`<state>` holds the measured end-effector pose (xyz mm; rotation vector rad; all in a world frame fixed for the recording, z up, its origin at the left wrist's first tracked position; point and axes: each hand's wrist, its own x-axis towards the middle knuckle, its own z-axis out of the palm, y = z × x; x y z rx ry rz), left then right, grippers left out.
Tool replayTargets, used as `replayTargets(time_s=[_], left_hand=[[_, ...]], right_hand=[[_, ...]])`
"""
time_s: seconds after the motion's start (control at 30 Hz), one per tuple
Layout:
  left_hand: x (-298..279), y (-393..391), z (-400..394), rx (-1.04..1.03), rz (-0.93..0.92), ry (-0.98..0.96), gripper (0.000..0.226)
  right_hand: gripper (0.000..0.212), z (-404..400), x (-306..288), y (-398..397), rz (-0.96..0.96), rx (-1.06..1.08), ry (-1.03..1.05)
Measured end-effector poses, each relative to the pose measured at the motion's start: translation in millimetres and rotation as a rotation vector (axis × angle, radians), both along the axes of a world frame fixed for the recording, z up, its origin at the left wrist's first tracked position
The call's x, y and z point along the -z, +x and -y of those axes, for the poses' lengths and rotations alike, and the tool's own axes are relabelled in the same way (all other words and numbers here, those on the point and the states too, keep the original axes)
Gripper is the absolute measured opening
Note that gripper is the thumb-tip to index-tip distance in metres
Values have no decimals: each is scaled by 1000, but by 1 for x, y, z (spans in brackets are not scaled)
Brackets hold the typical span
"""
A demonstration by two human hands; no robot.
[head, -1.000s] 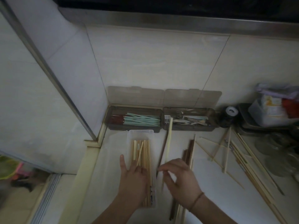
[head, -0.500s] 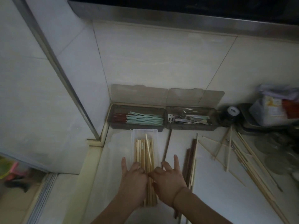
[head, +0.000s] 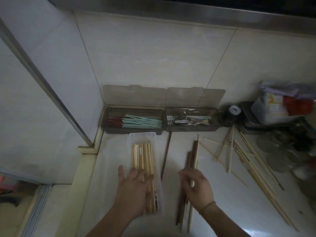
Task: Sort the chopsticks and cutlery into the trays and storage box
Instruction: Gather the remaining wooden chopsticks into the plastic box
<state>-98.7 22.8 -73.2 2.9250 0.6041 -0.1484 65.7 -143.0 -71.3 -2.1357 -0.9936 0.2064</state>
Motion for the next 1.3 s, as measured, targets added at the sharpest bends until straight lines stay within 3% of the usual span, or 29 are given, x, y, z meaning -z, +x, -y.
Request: replayTargets(time_s=[0.07, 0.13, 0.27, 0.47, 0.63, 0.73, 0.83, 0.9, 1.03, 1.17, 1.3], left_hand=[[0, -1, -1, 0, 14, -1, 53], [1, -1, 0, -18, 59, -6, 47], [3, -2, -1, -31, 131, -22, 39], [2, -3, -1, -38, 153, -81, 40], [8, -4, -1, -70, 253, -228, 49], [12, -3, 5, -96, 323, -284, 51], [11, 1, 12, -159, 474, -346, 46], [9, 3, 15, -200, 607, -410, 49], [2, 4, 17, -335, 798, -591, 49], [6, 3, 17, -458, 881, -681, 47], [11, 3, 16, -523, 818, -681, 54]], right_hand=[[22, 9, 13, 20, 46, 167, -294], [34, 17, 20, 31, 51, 153, -552], [45, 27, 28, 32, 92, 134, -576], [24, 31, 19, 29, 65, 208, -665], [46, 28, 17, 28, 104, 225, -742], [41, 29, 15, 26, 102, 173, -775], [22, 25, -1, 33, 70, 163, -695], [12, 19, -20, 38, 89, 168, -441], [19, -16, -72, 27, 59, 138, 115], [15, -57, -70, 5, 226, -142, 129], [14, -86, -57, -11, 336, -248, 91]])
